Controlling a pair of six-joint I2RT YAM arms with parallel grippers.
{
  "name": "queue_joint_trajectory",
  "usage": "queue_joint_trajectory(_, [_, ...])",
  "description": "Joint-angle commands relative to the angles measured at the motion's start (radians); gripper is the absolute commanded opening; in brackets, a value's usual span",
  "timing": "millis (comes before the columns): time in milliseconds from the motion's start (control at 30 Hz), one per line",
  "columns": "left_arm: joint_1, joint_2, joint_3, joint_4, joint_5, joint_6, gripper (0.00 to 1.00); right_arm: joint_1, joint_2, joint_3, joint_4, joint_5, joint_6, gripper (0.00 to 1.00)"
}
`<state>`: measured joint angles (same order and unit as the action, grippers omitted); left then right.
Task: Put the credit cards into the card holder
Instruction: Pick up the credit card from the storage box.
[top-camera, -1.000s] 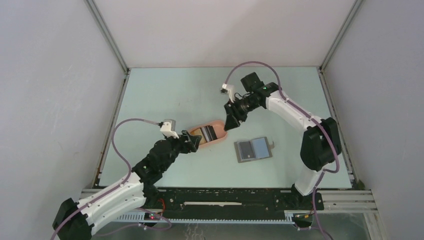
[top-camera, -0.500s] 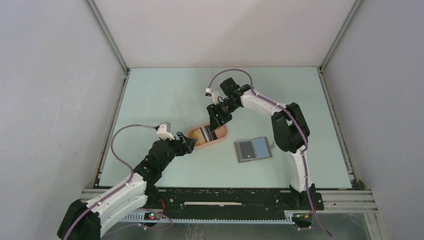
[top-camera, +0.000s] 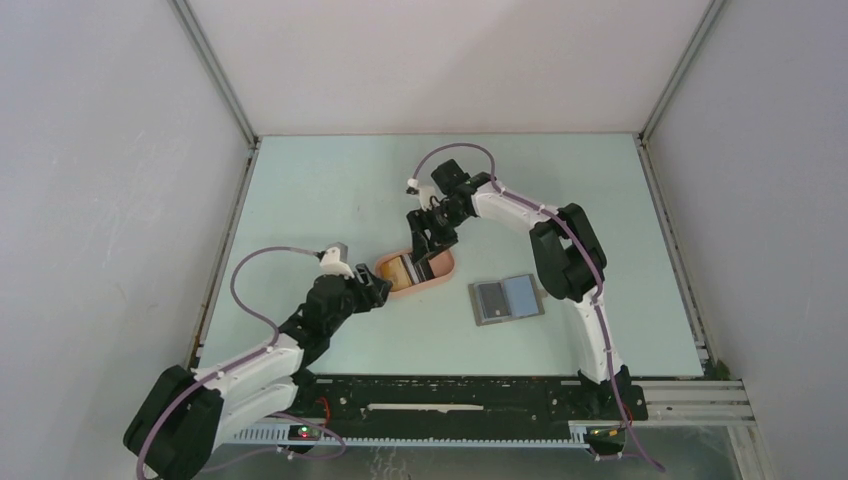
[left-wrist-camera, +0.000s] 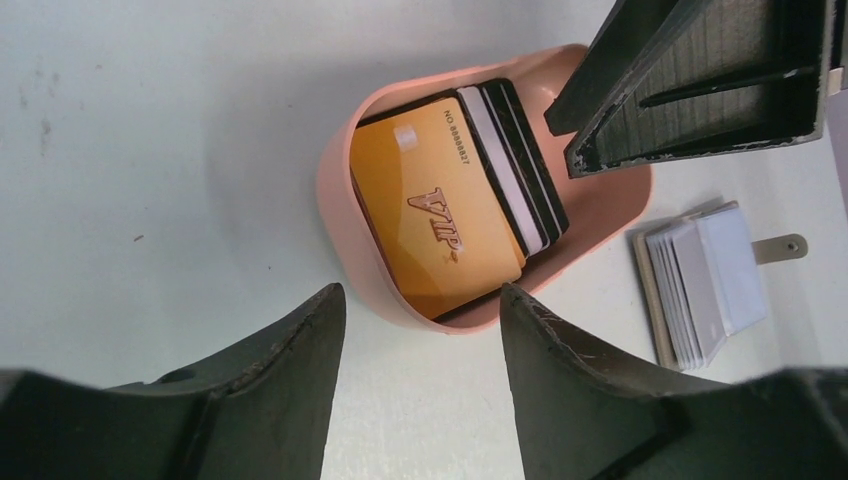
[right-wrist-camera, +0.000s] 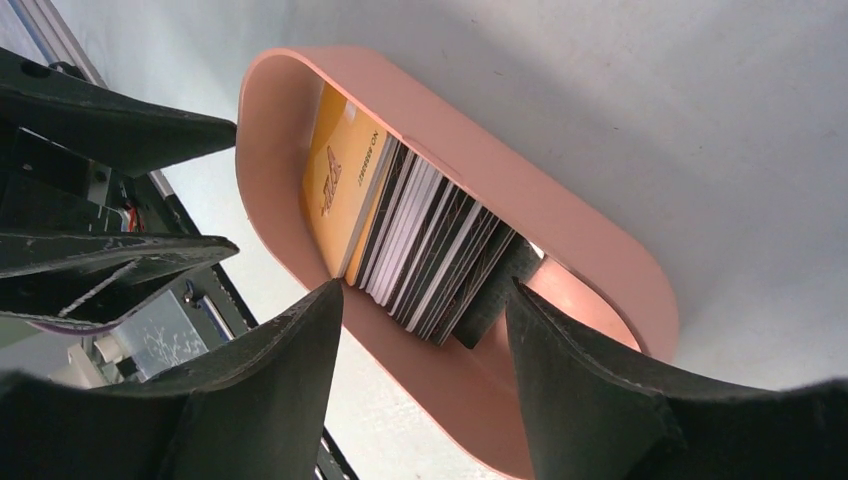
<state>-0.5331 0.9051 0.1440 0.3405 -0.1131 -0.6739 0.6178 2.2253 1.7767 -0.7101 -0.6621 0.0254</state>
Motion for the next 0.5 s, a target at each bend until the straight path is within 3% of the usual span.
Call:
queue_joint_trajectory(0, [0.012, 0.056, 0.017, 0.080, 0.031, 0.011, 0.62, 0.023, 0.010, 0.017, 0.033, 0.018, 0.061, 0.70])
queue_joint_trajectory(467, [0.013, 0.161, 0.034, 0.132, 0.071, 0.012, 0.52, 0.031, 0.019, -0.027, 0.066, 0.034, 0.126, 0.71])
